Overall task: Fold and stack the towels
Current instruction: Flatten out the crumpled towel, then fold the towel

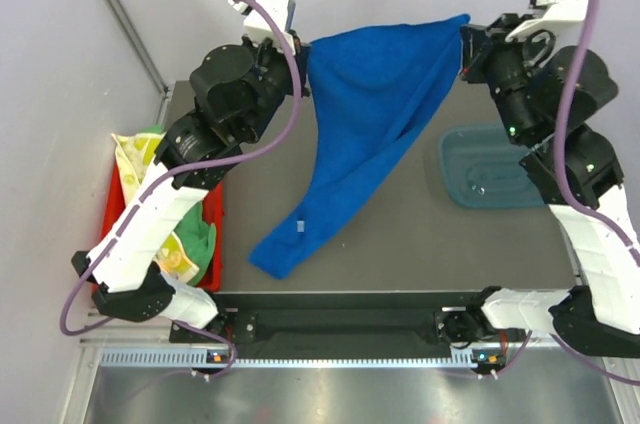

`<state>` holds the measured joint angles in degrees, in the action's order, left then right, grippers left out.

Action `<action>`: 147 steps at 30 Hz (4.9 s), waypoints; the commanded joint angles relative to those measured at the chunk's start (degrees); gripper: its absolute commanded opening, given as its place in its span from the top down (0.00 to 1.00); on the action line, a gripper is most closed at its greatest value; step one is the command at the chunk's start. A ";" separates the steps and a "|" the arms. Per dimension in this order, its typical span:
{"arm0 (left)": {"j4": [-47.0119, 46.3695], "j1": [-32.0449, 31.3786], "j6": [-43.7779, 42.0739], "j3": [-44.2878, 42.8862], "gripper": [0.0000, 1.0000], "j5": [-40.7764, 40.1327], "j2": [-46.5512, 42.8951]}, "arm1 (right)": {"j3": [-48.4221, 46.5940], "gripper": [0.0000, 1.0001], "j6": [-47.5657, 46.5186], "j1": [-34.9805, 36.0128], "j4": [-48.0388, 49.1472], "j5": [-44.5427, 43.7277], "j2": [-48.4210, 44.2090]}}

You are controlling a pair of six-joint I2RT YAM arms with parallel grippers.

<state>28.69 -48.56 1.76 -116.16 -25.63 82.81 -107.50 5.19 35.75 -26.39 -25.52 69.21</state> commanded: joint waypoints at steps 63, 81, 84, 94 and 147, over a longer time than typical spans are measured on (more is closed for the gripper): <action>-16.29 20.15 5.78 -5.93 1.00 18.23 4.46 | -8.42 1.00 -5.54 -7.86 7.84 17.60 9.88; -33.78 35.81 12.74 -7.06 1.00 32.21 32.84 | -24.24 1.00 4.47 -23.61 18.65 31.93 45.92; -36.07 36.43 13.44 -7.06 1.00 32.75 36.79 | -23.28 1.00 6.14 -24.58 20.32 32.63 49.08; -41.59 37.31 15.03 -3.73 1.00 34.94 42.88 | -18.81 0.99 7.20 -25.46 23.84 32.46 54.46; -48.90 35.02 22.76 54.19 1.00 39.69 5.71 | 47.64 1.00 14.58 -20.19 30.17 30.53 11.66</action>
<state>-17.98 -13.63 24.38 -63.42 15.38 92.58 -61.06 19.68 14.04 1.69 7.35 84.27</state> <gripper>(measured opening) 0.015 0.008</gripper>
